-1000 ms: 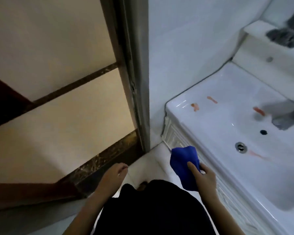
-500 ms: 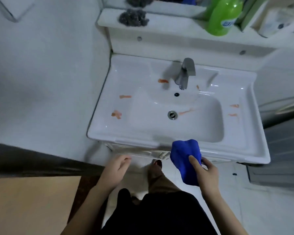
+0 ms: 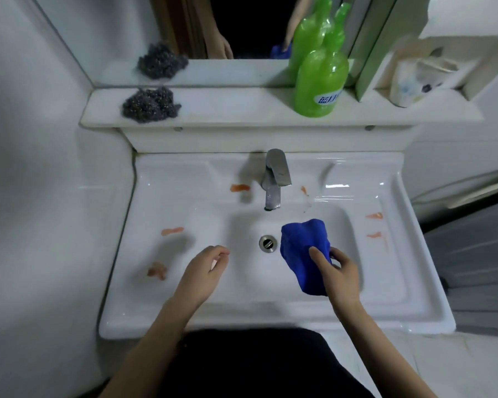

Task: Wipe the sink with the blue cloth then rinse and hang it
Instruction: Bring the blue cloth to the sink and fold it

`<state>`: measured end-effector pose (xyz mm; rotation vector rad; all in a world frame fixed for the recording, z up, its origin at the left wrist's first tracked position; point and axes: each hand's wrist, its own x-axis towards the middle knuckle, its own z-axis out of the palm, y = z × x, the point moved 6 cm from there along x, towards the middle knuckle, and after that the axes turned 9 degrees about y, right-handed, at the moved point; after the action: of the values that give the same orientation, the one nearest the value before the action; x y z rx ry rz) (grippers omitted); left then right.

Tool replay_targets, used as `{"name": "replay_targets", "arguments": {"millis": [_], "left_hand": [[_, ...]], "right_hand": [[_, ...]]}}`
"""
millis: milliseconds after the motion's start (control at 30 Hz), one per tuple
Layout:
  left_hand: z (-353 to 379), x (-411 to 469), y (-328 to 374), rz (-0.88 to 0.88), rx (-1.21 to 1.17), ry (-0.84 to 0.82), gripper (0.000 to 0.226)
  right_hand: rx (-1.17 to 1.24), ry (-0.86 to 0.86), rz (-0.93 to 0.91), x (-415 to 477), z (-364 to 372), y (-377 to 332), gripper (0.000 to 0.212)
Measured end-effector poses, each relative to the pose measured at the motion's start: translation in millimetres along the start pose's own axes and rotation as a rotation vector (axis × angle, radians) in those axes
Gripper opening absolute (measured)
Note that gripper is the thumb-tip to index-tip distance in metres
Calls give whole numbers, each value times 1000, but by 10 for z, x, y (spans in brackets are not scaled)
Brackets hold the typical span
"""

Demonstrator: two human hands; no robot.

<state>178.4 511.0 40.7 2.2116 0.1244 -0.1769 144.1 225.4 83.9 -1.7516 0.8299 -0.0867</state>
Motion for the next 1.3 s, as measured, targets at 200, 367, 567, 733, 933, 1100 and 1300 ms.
{"name": "replay_targets", "arguments": {"millis": [200,367,567,733,933,1100,1300], "left_hand": [[201,413,-146,12,136,-54,29],[606,531,-593,-45,226,-259,35],[954,377,-1079,-27,374,-532,43],[994,218,-1224,140,400,-587,61],[1066,273,-1350,152,470,-629,78],[1180,728,-1333,-82,263,-456,42],[1593,1116,-1286,8,129,-440,45]], "right_hand": [[-71,-18,27,355,300,137,29],[-118,-99,42,622,795,515,21],[-362,-350,-91,882,1440,1092,13],[-658,-512,-103,969,1570,1554,26],[-717,-401,-234,1045,1514,1478,35],[-487,-346,-100,1259,1598,1447,38],[-462,-681,-29,1434,1884,1466,43]]}}
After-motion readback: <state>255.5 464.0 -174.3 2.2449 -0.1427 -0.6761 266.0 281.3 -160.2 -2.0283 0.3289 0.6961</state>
